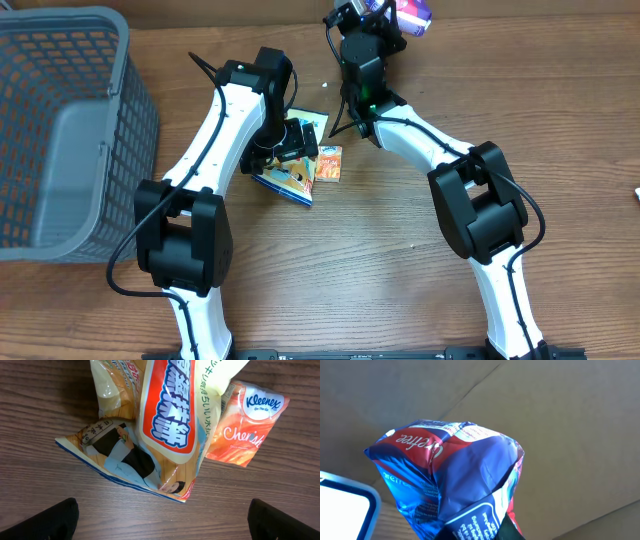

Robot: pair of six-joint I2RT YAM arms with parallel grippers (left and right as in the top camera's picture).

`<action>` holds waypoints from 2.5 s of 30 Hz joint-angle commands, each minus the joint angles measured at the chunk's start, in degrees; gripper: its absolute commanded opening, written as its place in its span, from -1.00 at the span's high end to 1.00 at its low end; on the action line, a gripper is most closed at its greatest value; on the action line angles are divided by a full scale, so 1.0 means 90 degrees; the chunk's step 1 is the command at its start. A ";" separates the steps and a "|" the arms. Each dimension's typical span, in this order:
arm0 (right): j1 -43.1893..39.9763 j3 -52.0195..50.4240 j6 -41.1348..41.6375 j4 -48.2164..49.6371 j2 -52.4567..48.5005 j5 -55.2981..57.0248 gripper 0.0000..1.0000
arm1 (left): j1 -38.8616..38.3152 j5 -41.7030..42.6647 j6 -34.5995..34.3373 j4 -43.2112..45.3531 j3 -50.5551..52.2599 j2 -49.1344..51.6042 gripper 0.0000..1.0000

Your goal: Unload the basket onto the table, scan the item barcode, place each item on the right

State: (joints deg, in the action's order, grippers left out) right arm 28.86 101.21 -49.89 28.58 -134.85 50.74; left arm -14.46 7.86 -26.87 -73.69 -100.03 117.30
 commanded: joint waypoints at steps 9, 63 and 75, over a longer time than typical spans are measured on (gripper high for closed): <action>-0.0304 0.0097 0.0629 0.1477 0.0085 0.2686 0.93 | 0.0051 -0.0083 -0.0066 -0.0046 -0.0058 0.0002 -1.00; -0.2232 -0.0789 0.5027 -0.5853 0.1452 0.0627 -1.00 | 0.0051 -0.0022 -0.0066 0.0095 -0.0058 0.0002 -0.99; -0.4192 -0.0143 0.6526 -0.6999 0.3228 -0.5430 -1.00 | 0.0051 0.0155 -0.0066 0.0158 -0.0058 0.0002 -0.99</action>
State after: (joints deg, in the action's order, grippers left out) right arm -3.05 96.03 4.58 -34.46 -111.66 28.97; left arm -14.46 8.54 -26.87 -72.60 -100.03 117.30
